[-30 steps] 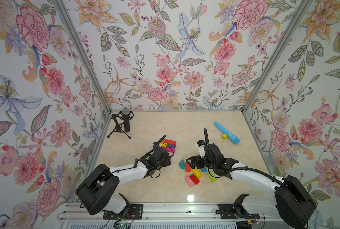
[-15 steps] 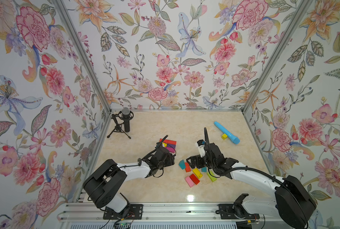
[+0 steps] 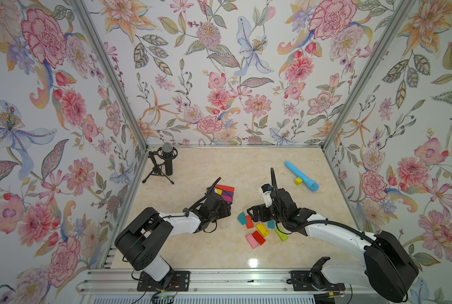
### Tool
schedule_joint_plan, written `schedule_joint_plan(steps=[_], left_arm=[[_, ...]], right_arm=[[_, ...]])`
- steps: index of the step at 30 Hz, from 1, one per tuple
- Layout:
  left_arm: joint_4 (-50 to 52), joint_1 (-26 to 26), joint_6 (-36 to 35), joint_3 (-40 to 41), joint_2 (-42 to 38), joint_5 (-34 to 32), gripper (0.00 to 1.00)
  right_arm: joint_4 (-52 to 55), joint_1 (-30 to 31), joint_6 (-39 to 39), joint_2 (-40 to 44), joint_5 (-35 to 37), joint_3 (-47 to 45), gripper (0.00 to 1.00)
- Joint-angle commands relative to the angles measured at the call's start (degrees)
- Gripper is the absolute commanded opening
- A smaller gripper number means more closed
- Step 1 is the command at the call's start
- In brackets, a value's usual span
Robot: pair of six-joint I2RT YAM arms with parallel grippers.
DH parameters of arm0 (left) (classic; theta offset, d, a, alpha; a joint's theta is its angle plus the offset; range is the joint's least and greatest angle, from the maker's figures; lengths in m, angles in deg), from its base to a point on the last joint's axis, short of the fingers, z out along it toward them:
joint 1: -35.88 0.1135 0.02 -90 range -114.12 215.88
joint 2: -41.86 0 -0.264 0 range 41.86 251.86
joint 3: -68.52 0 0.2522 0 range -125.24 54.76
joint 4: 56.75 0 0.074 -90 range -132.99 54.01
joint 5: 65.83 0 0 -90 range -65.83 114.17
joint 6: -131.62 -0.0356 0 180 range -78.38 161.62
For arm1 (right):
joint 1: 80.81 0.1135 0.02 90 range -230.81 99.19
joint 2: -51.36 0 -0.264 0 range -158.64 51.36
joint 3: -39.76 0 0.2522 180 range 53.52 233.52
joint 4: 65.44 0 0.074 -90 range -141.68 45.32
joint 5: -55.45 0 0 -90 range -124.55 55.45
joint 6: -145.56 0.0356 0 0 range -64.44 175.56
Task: Assemble a piece of candy with building blocks
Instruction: Assemble the building blocks at the center of the board.
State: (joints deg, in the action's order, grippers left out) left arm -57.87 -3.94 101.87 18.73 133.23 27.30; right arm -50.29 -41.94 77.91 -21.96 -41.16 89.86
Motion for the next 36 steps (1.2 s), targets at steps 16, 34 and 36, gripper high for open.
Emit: schedule_joint_plan(steps=[16, 34, 36], left_arm=[[-6.1, 2.4, 0.5, 1.1, 0.0, 2.8, 0.68], [10.2, 10.4, -8.3, 7.9, -24.2, 4.5, 0.81], [10.3, 10.5, -8.7, 9.0, -25.1, 5.5, 0.87]], right_arm=[[1.0, -0.3, -1.5, -0.9, 1.3, 1.8, 1.00], [11.8, 3.9, -5.3, 0.3, 6.8, 7.4, 1.00], [10.9, 4.8, -4.3, -5.2, 7.1, 11.3, 1.00]])
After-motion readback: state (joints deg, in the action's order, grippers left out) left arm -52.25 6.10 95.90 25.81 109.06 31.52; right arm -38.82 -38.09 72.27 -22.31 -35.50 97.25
